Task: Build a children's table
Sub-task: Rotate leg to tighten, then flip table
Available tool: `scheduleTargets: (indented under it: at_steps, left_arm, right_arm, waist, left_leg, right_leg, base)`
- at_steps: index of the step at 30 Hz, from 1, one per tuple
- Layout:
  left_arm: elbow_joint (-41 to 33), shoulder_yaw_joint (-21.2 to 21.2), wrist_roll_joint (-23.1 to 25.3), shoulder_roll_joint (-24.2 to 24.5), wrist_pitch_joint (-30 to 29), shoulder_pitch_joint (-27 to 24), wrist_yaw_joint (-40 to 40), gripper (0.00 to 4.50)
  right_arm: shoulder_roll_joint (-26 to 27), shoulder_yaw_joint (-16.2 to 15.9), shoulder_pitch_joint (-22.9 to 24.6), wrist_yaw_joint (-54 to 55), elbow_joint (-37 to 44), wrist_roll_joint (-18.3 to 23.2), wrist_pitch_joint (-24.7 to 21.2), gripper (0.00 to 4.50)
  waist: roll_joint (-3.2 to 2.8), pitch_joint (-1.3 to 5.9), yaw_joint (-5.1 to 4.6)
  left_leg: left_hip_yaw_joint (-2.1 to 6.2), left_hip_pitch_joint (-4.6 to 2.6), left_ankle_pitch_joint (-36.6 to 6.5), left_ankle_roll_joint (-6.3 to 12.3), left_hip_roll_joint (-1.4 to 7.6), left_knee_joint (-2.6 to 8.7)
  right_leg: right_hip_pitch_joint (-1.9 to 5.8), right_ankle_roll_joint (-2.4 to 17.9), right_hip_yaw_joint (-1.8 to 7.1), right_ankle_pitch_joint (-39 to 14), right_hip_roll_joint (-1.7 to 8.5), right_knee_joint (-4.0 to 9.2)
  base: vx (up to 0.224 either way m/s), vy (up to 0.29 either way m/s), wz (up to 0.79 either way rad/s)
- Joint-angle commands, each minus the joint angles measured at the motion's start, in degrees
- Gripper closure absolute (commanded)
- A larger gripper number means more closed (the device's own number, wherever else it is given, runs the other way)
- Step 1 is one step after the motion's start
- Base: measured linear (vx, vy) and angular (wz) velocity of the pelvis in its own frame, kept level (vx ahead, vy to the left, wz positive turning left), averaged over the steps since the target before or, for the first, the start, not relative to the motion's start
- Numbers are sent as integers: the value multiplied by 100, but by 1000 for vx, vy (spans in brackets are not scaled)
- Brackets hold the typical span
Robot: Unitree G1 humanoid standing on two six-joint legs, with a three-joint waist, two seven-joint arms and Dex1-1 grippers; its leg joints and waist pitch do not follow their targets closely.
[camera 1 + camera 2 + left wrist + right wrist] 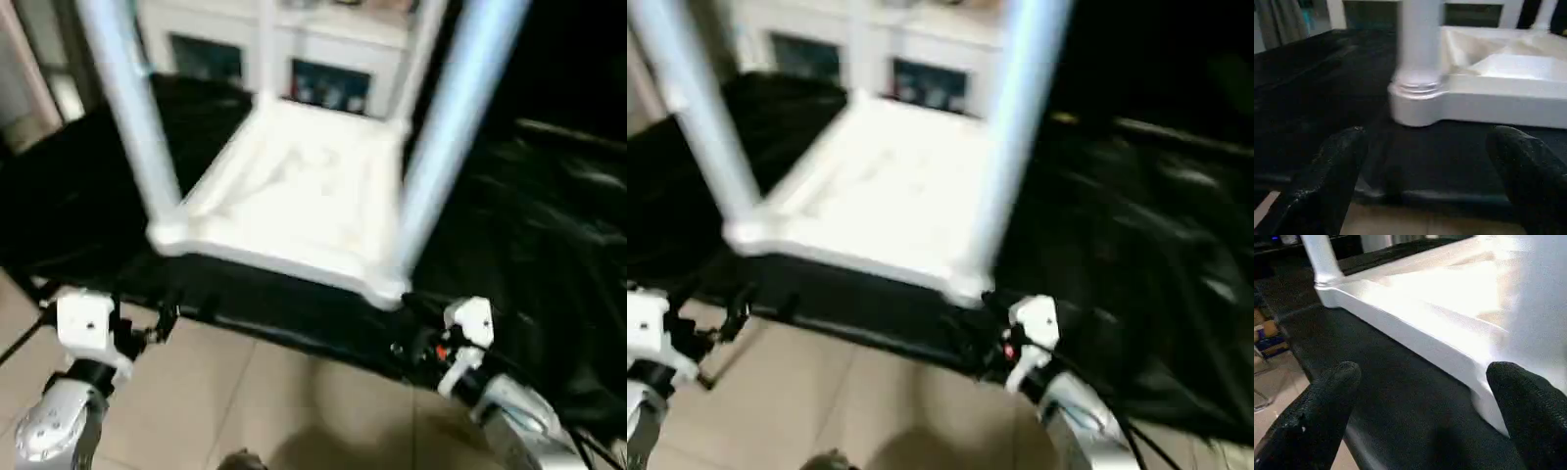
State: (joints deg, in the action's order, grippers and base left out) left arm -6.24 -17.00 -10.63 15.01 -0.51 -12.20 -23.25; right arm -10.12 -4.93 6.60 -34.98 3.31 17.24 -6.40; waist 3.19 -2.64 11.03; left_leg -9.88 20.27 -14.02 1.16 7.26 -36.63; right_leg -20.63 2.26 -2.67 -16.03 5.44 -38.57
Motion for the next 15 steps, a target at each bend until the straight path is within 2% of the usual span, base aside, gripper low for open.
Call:
scheduleTargets:
  at_steps: [1, 2, 3, 4, 5, 6, 7, 8, 9, 10, 11, 12, 13, 14, 15]
  left_arm:
    - [-103, 114, -31, -23, 38, 71, -15, 11]
    - [-100, 117, -21, -14, 34, 69, -14, 11]
    - [-97, 121, -10, -5, 28, 66, -12, 11]
    - [-84, 155, 90, 30, 125, 45, -4, 11]
    - [-72, 177, 179, 51, 224, 30, 16, 11]
    - [-70, 181, 192, 54, 239, 27, 19, 11]
    - [-95, 214, 152, 55, 185, 10, -30, 11]
    - [-111, 244, 127, 51, 184, 2, -58, 11]
    - [-120, 278, 152, 46, 196, 2, -47, 11]
    - [-96, 300, 170, 21, 193, 39, 3, 11]
    - [49, 174, 115, -101, 139, 234, 259, 11]
    - [49, 174, 115, -101, 139, 234, 259, 11]
    - [49, 174, 115, -101, 139, 234, 259, 11]
    - [49, 174, 115, -101, 139, 234, 259, 11]
    - [49, 174, 115, -101, 139, 234, 259, 11]
  right_arm:
    - [-56, 150, 150, 79, -70, -16, 114, 0]
    - [-44, 156, 165, 97, -74, -19, 127, 0]
    - [-34, 161, 179, 113, -77, -22, 137, 0]
    - [18, 198, 264, 184, -79, -26, 218, 0]
    - [60, 229, 330, 235, -74, -19, 271, 0]
    - [67, 234, 340, 243, -73, -18, 280, 0]
    - [113, 276, 416, 304, -52, -8, 344, 0]
    - [154, 311, 472, 341, -28, 17, 375, 0]
    - [187, 341, 526, 363, 4, 49, 402, 0]
    - [213, 369, 561, 398, 25, 60, 451, 0]
    - [239, 405, 559, 442, 29, 41, 564, 0]
    - [239, 405, 559, 442, 29, 41, 564, 0]
    - [239, 405, 559, 442, 29, 41, 564, 0]
    - [239, 405, 559, 442, 29, 41, 564, 0]
    - [239, 405, 559, 442, 29, 41, 564, 0]
  waist:
    - [-262, 208, -261]
    - [-252, 202, -250]
    - [-124, 161, -323]
    - [162, 202, -329]
    - [51, 167, -2]
    - [140, 195, -173]
    - [47, 56, -319]
    - [0, 3, -445]
    - [-293, 47, -637]
    - [-476, 151, -662]
    - [-663, 132, -679]
    - [-666, 115, -722]
    - [-616, 142, -753]
    - [-567, 170, -779]
    - [-443, 212, -820]
  left_leg:
    - [310, -244, 886, 2739, 631, 882]
    - [244, -208, 849, 2685, 646, 883]
    - [127, -123, 501, 2368, 607, 937]
    - [35, 45, -598, 1338, 476, 798]
    - [491, 157, -1144, 287, 495, -440]
    - [776, 353, -804, -148, 352, -733]
    - [866, 250, -352, -889, 287, -544]
    - [803, 133, -551, -1093, 283, -79]
    - [1153, 176, -2089, -1195, 717, 720]
    - [1344, -47, -3031, -1231, 1317, 1025]
    - [1136, 5, -3147, -1395, 1251, 1089]
    - [1078, 41, -3121, -1413, 1197, 1099]
    - [1045, 2, -2961, -1100, 1135, 1042]
    - [1023, -26, -2850, -864, 1075, 987]
    - [999, -19, -2419, -480, 864, 890]
  right_leg:
    - [-428, -256, -385, -488, -262, -502]
    - [-473, -364, -417, -416, -221, -516]
    - [-408, -383, -363, -210, -92, -297]
    - [-126, -432, 97, -427, 451, 396]
    - [-80, -407, 1149, -2257, 2034, 1211]
    - [114, 62, 1062, -2536, 1990, 1203]
    - [83, 546, 197, -3049, 1311, 1155]
    - [-24, 579, -266, -3119, 725, 1029]
    - [38, 190, -431, -2014, -74, 494]
    - [-69, 358, -245, -423, -29, -54]
    - [-196, 398, -294, 193, -211, -257]
    - [-202, 390, -314, 266, -238, -288]
    - [-174, 353, -324, 166, -228, -212]
    - [-133, 308, -296, 103, -197, -139]
    - [-15, 261, -169, 107, -37, 125]
  base:
    - [10, 213, 6]
    - [-45, 180, 0]
    - [-62, 133, -9]
    - [-62, 133, -9]
    - [-70, 131, -10]
    - [-62, 194, -32]
    - [-62, 194, -32]
    - [-55, 223, -32]
    - [-27, 158, 26]
    - [-27, 158, 26]
    - [-16, 88, 38]
    - [-41, 63, 11]
    - [-41, 63, 11]
    - [0, 0, 0]
    - [0, 0, 0]
